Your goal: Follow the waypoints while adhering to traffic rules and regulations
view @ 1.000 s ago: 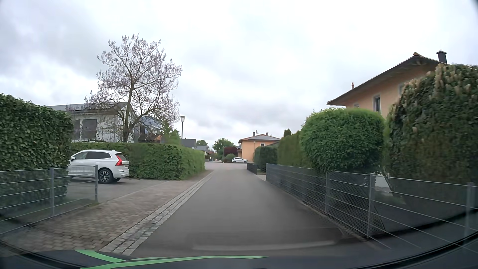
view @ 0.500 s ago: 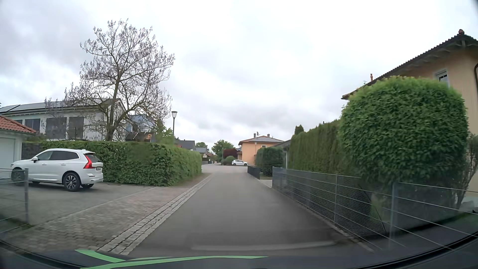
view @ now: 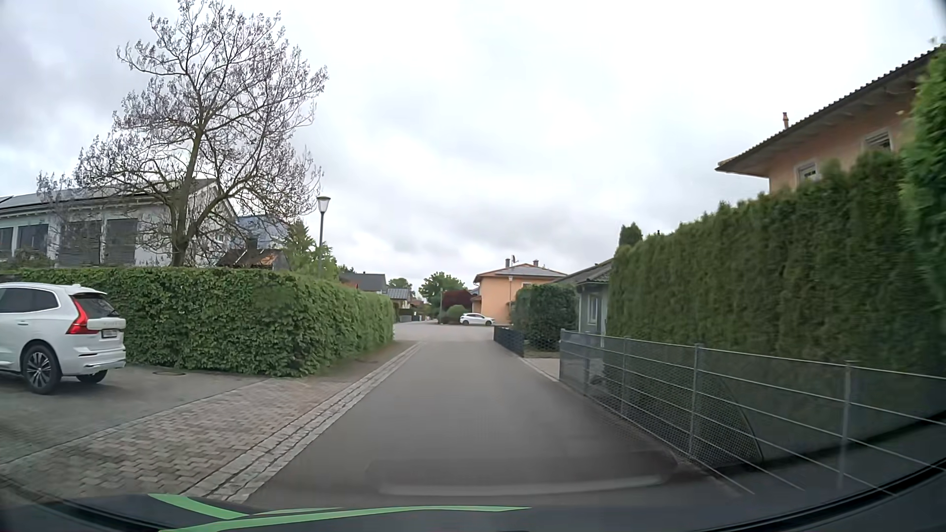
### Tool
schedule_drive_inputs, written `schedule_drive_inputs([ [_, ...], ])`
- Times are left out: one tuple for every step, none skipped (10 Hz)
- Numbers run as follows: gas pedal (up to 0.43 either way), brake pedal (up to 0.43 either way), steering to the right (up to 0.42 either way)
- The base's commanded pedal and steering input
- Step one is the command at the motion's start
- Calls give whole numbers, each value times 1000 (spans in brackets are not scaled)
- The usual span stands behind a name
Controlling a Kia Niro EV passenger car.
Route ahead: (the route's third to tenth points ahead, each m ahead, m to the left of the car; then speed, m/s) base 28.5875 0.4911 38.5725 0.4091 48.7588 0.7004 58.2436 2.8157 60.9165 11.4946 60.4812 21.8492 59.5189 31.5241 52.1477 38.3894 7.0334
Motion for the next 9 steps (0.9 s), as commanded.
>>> schedule_drive_inputs([
  [79,0,-3],
  [79,0,-3],
  [79,0,-4],
  [79,0,-4],
  [79,0,-4],
  [79,0,-4],
  [79,0,-4],
  [79,0,-4],
  [79,0,-4],
])
